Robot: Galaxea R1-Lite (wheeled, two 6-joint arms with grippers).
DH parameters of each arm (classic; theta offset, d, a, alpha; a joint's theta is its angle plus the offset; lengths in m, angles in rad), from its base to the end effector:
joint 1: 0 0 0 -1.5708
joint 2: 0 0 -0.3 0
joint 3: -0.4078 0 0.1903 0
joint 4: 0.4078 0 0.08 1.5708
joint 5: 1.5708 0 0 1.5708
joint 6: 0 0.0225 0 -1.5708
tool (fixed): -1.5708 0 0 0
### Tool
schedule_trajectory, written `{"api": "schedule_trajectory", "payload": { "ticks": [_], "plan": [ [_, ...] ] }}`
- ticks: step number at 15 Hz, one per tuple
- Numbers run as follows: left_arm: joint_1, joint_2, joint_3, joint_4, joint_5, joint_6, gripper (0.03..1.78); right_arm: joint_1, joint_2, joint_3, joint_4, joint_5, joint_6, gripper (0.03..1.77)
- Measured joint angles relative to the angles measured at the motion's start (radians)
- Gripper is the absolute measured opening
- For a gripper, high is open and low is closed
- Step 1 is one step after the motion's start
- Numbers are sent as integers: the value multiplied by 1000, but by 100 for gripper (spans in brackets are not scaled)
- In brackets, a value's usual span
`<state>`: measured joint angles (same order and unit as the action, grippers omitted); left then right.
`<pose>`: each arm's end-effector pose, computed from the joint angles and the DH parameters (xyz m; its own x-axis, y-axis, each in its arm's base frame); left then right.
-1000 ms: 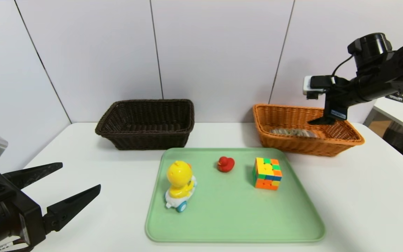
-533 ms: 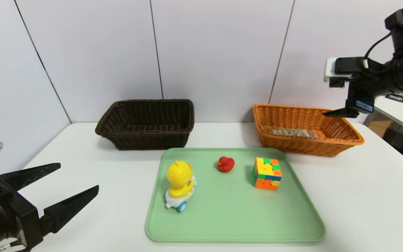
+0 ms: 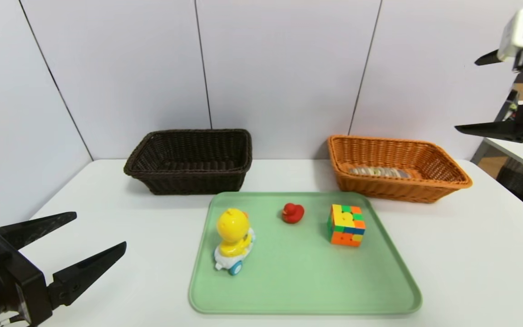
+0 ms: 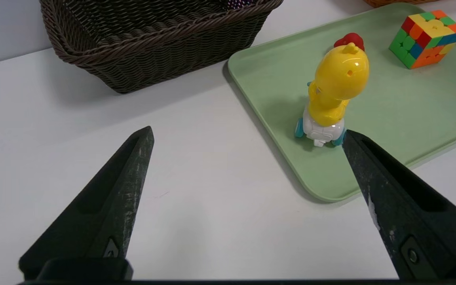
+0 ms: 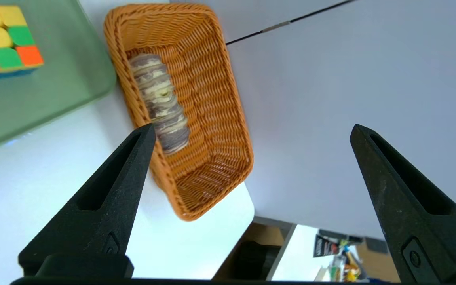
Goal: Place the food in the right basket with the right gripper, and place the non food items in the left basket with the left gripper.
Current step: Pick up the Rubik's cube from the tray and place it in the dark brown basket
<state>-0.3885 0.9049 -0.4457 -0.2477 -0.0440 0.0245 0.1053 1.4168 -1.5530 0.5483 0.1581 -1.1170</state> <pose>0.0967 -0.0407 0.2046 0.8873 -0.4107 -0.2097 0.4229 0.9061 0.0147 0.2089 0.0256 0.3540 0.8833 0.2517 -0.3955 -0.4664 0.3860 -0.7959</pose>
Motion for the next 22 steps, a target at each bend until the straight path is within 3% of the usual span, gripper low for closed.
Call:
{"api": "schedule_trajectory", "payload": {
  "ticks": [6,10,13,16,22],
  "plan": [
    [0,-26,5,5,-2,-1,169,29,-122,72,2,9,345,170],
    [0,-40,11,4,-1,-1,169,110,-169,123,-10,2,653,170],
    [0,-46,13,4,-1,-1,169,154,-214,236,-110,-1,842,170],
    [0,-47,15,4,-2,-1,169,170,-264,424,-262,-2,904,170],
    [0,-46,20,5,-4,-1,169,197,-328,724,-439,-3,924,170]
  ]
}}
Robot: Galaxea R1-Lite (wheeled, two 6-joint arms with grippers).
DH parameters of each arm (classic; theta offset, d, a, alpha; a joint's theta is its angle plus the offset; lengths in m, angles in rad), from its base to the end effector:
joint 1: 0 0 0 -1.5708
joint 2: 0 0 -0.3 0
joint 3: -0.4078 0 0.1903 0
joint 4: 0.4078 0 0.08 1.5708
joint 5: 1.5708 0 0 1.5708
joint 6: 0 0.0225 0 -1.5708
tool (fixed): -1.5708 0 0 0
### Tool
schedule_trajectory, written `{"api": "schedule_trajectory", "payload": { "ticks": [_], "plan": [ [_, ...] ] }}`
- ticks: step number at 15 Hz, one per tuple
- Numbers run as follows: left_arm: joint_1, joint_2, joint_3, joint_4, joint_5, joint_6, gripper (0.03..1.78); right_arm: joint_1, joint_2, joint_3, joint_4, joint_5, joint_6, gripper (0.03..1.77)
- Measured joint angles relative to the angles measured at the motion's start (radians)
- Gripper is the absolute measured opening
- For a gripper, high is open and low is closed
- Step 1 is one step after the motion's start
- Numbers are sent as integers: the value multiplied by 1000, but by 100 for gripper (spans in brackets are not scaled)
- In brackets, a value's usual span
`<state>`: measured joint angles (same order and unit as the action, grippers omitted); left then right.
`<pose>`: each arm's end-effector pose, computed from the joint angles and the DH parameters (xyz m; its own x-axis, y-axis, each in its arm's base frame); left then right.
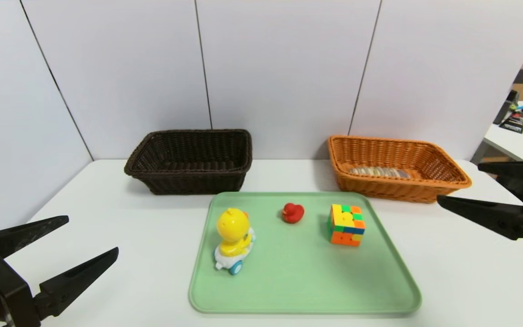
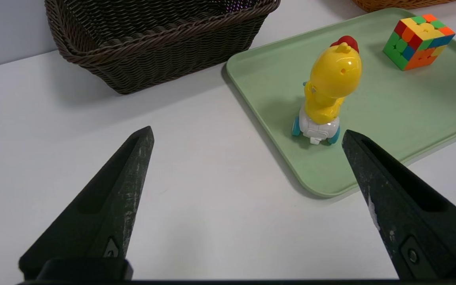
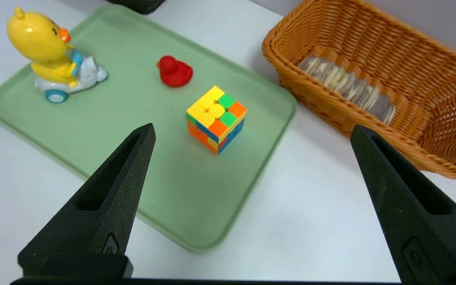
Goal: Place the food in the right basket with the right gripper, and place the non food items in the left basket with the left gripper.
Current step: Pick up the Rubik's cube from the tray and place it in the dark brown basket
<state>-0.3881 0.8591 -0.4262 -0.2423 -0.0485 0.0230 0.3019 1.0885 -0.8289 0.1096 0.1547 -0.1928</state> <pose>0.0875 -0.0369 0.2030 0.8895 -0.4160 -0.1892 0.4260 0.9046 0.0134 0.1368 0.0462 0.2570 0.8340 0.4211 -0.3566 -0.4890 0.8634 -0.1241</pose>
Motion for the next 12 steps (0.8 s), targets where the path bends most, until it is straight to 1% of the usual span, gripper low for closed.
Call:
{"api": "schedule_trajectory", "payload": {
  "ticks": [2,3,4,5,7,9,11,12],
  "plan": [
    [0,0,5,0,0,0,169,21,8,42,-27,-2,4,170],
    [0,0,7,0,0,0,169,39,19,50,-29,-11,12,170],
    [0,1,7,0,0,0,169,62,35,50,-29,-34,30,170],
    [0,1,7,0,1,0,169,94,57,40,-29,-75,57,170],
    [0,0,8,0,1,0,169,173,115,-8,-22,-179,132,170],
    [0,0,9,0,2,-1,169,238,180,-62,-2,-272,182,170],
    [0,0,9,0,3,-1,169,284,238,-121,27,-337,219,170],
    [0,0,9,0,3,-1,169,300,267,-163,60,-354,248,170]
  ]
}}
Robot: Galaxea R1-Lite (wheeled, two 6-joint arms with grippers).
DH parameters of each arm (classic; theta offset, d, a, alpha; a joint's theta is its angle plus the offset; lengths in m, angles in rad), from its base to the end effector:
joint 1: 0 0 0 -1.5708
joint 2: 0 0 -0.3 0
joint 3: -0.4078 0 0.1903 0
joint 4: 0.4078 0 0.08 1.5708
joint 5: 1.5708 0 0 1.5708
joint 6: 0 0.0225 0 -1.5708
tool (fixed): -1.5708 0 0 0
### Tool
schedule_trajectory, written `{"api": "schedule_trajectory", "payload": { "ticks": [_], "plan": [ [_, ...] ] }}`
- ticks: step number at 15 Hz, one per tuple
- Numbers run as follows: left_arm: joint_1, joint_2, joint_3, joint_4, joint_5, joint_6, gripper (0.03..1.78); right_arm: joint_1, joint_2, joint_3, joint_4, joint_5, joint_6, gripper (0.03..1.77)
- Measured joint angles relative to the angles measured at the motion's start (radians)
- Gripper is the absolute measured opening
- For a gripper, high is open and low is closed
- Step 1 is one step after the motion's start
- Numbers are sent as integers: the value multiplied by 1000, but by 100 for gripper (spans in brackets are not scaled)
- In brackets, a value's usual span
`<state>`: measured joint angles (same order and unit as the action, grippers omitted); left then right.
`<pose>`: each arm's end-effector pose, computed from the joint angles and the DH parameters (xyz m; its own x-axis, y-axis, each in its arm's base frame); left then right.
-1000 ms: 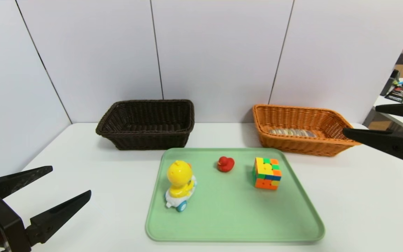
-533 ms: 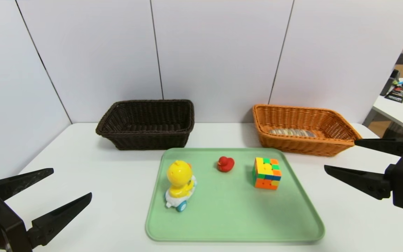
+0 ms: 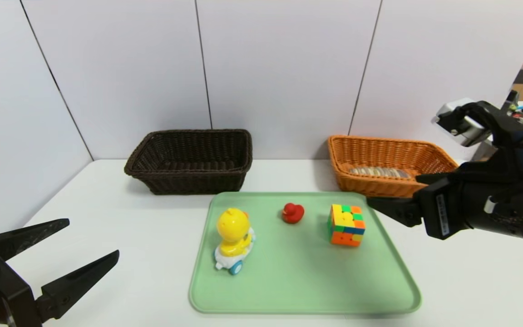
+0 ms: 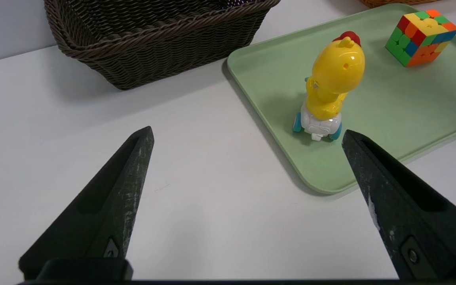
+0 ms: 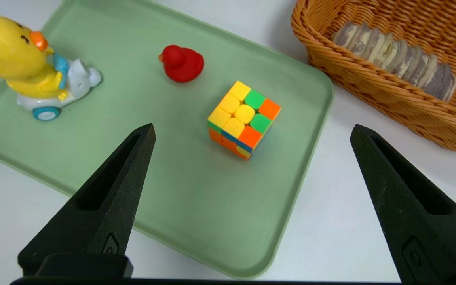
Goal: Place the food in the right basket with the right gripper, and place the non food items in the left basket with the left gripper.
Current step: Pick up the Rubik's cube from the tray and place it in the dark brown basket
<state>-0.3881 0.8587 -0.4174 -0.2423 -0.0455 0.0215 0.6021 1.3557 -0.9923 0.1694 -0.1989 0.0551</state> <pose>0.0872 -0.0368 0.2005 0.8892 -0.4127 -0.1975 0.4231 0.9060 0.0121 0.1789 0.1175 0.2497 0.8078 0.3154 -0.4979 -0.3912 0.9188 -0.0528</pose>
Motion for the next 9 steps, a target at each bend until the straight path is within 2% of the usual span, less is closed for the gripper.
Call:
{"api": "schedule_trajectory", "payload": {
  "ticks": [3,9],
  "plan": [
    [0,-1,2,1,0,0,169,30,74,-161,155,-11,115,170],
    [0,-2,7,0,0,-1,169,86,208,-436,446,-42,289,170]
  ]
}}
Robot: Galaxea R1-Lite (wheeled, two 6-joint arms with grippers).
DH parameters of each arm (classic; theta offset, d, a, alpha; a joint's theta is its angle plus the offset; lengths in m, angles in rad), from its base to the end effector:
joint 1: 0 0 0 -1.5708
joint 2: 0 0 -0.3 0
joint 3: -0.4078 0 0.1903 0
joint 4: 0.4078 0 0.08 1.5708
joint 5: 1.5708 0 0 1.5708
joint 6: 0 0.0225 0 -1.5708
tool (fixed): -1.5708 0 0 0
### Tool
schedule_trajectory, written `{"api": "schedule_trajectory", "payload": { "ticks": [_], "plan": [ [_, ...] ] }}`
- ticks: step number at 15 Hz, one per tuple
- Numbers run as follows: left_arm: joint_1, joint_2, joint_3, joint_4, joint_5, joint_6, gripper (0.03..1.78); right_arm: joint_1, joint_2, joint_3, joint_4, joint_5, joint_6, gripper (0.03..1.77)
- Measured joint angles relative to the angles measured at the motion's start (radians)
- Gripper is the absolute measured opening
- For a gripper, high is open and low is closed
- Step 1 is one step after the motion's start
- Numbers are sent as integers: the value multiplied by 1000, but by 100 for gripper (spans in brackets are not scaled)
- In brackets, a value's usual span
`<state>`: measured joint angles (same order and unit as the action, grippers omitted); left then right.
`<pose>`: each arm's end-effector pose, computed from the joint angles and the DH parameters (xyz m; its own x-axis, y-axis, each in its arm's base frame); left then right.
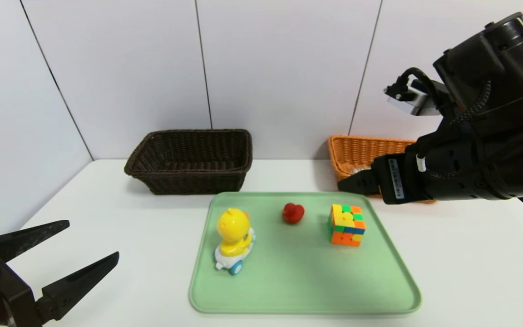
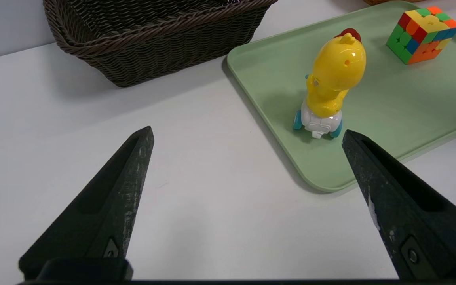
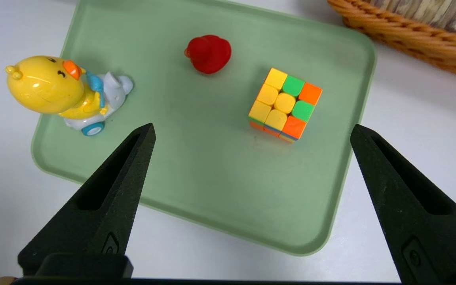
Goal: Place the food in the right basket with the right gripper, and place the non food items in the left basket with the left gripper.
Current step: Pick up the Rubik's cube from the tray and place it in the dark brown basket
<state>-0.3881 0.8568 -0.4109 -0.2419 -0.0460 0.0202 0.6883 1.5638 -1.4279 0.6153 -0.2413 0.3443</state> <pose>0.0867 -0.0366 0.1987 0.8881 -0.4128 -0.2024 0.4234 0.9059 0.0105 0.2009 0.1582 0.2816 0.6999 0.2663 -0.6627 -0.2757 0.9567 0.0932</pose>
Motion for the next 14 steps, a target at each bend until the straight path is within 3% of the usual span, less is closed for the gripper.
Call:
{"api": "schedule_trajectory", "payload": {
  "ticks": [6,9,14],
  "plan": [
    [0,-6,6,0,1,0,169,7,140,-226,276,4,117,170],
    [0,-11,11,0,3,1,169,-1,213,-280,321,-4,191,170],
    [0,-19,14,0,6,1,169,-18,290,-315,323,-9,204,170]
  ]
}}
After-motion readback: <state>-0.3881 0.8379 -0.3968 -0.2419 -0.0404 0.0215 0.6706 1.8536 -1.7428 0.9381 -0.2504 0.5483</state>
